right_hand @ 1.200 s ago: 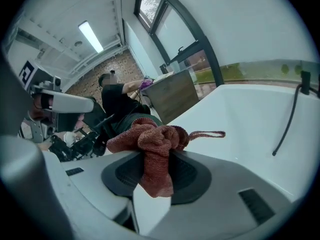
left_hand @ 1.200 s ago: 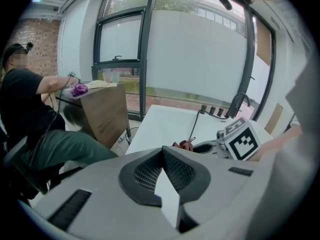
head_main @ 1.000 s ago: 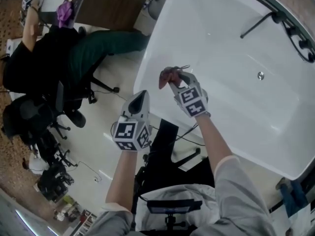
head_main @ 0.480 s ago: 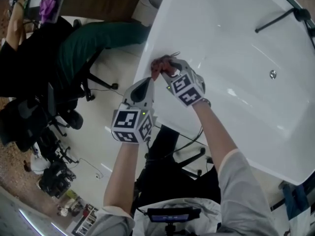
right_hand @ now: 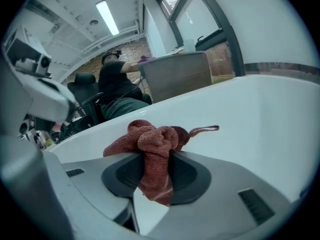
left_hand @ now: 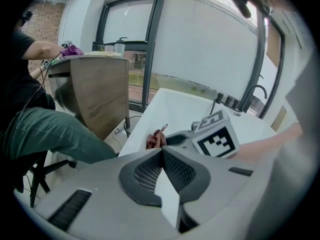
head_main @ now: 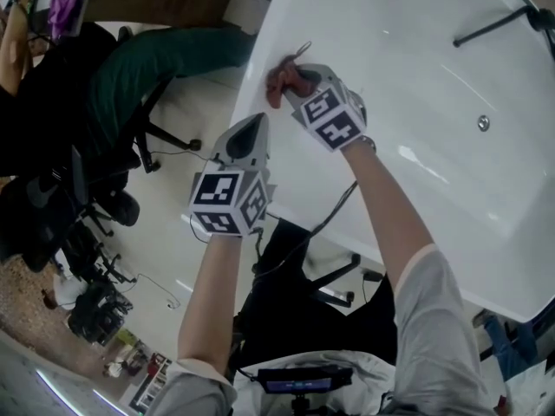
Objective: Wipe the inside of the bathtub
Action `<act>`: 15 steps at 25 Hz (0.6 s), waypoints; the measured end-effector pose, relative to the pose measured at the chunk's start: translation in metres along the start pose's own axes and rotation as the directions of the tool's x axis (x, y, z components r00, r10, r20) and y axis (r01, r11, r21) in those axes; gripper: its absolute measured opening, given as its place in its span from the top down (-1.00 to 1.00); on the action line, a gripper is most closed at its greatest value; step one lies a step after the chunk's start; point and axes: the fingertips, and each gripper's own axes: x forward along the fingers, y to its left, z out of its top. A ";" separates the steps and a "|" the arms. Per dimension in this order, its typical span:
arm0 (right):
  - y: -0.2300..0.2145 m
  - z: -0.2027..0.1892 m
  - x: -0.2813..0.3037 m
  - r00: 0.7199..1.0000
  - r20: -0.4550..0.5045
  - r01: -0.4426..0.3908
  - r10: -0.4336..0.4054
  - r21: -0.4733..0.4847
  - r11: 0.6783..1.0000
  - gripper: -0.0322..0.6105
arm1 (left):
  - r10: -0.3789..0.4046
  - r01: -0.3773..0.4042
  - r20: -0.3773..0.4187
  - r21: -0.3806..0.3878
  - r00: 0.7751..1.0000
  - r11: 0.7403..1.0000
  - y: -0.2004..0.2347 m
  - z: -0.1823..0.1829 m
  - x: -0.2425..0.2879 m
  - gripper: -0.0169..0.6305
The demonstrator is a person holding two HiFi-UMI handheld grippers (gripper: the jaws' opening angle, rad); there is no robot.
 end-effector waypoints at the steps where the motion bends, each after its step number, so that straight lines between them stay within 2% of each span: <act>1: -0.016 0.004 0.000 0.999 0.009 0.037 -0.037 0.015 0.999 0.48 | -0.004 0.004 -0.001 0.002 1.000 1.000 -0.003 -0.002 0.001 0.92; 4: -0.067 0.012 -0.001 0.986 0.011 0.165 -0.166 0.059 0.985 0.48 | -0.012 0.012 -0.006 0.001 1.000 1.000 -0.007 -0.006 0.001 0.92; 7: -0.085 0.016 0.001 0.979 0.005 0.205 -0.206 0.074 0.976 0.49 | -0.015 0.015 -0.009 -0.009 1.000 1.000 -0.005 -0.009 0.000 0.93; 11: -0.055 0.006 0.001 0.986 0.008 0.165 -0.166 0.065 0.984 0.52 | -0.017 0.016 -0.018 -0.022 1.000 1.000 -0.001 -0.017 -0.004 0.92; 15: 0.007 -0.018 0.000 0.999 -0.014 0.040 -0.040 0.004 0.999 0.51 | -0.031 0.030 -0.029 -0.025 0.999 0.999 -0.004 -0.019 -0.010 0.92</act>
